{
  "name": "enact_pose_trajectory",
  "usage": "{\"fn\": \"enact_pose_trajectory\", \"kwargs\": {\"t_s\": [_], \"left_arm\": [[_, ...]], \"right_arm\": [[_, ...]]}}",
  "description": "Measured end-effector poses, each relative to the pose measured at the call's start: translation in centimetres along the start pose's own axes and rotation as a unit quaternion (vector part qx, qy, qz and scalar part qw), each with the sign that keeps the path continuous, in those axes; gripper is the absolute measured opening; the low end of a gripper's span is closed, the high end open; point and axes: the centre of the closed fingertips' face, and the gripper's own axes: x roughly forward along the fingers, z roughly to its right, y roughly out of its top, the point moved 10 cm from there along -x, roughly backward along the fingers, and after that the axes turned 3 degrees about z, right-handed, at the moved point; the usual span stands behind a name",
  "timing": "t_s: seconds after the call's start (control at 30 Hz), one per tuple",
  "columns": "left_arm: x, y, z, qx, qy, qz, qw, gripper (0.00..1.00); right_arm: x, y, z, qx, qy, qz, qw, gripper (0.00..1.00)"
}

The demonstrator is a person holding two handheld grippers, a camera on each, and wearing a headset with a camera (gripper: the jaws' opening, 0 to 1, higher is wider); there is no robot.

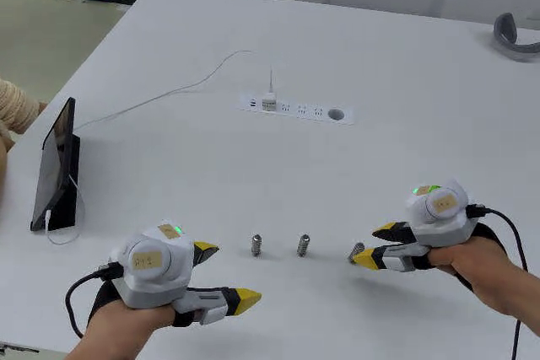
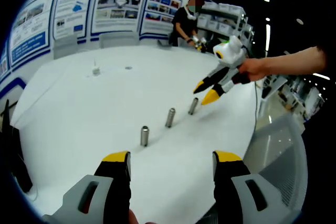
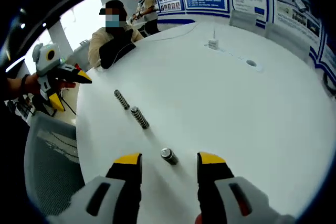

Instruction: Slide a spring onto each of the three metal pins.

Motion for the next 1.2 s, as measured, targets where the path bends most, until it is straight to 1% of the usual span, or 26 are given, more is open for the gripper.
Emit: {"fn": "enact_pose_trajectory", "kwargs": {"t_s": [0.07, 0.13, 0.2, 0.37, 0.6, 0.7, 0.83, 0.93, 1.2], "left_arm": [[0.0, 0.1, 0.0, 0.002, -0.002, 0.0, 1.0, 0.64], [0.1, 0.2, 0.1, 0.003, -0.004, 0.0, 1.0, 0.64], [0.1, 0.2, 0.1, 0.004, -0.004, 0.001, 1.0, 0.64], [0.0, 0.2, -0.1, 0.005, -0.004, 0.001, 1.0, 0.65], [0.0, 0.3, -0.5, 0.001, 0.0, 0.004, 1.0, 0.65], [0.1, 0.3, -0.6, 0.0, 0.0, 0.005, 1.0, 0.66], [0.1, 0.3, -0.7, -0.001, -0.001, 0.003, 1.0, 0.66], [0.1, 0.2, -0.8, -0.001, -0.002, 0.002, 1.0, 0.66], [0.1, 0.4, -1.2, -0.004, -0.002, 0.003, 1.0, 0.67]], "right_arm": [[-0.2, -0.3, -0.1, 0.024, -0.005, 0.018, 0.9995, 0.45], [-0.3, -0.7, -0.1, 0.035, -0.01, 0.027, 0.999, 0.45], [-0.3, -0.9, -0.2, 0.049, -0.014, 0.034, 0.9982, 0.47], [-0.4, -1.0, -0.6, 0.065, -0.019, 0.047, 0.9966, 0.51], [-0.8, -1.1, -1.8, 0.067, -0.029, 0.062, 0.9954, 0.59], [-1.0, -1.4, -2.4, 0.062, -0.03, 0.07, 0.9952, 0.62], [-1.3, -1.8, -3.2, 0.064, -0.032, 0.078, 0.9944, 0.66], [-1.7, -2.1, -3.8, 0.071, -0.035, 0.09, 0.9928, 0.68], [-2.7, -3.1, -4.9, 0.078, -0.049, 0.1, 0.9907, 0.72]]}}
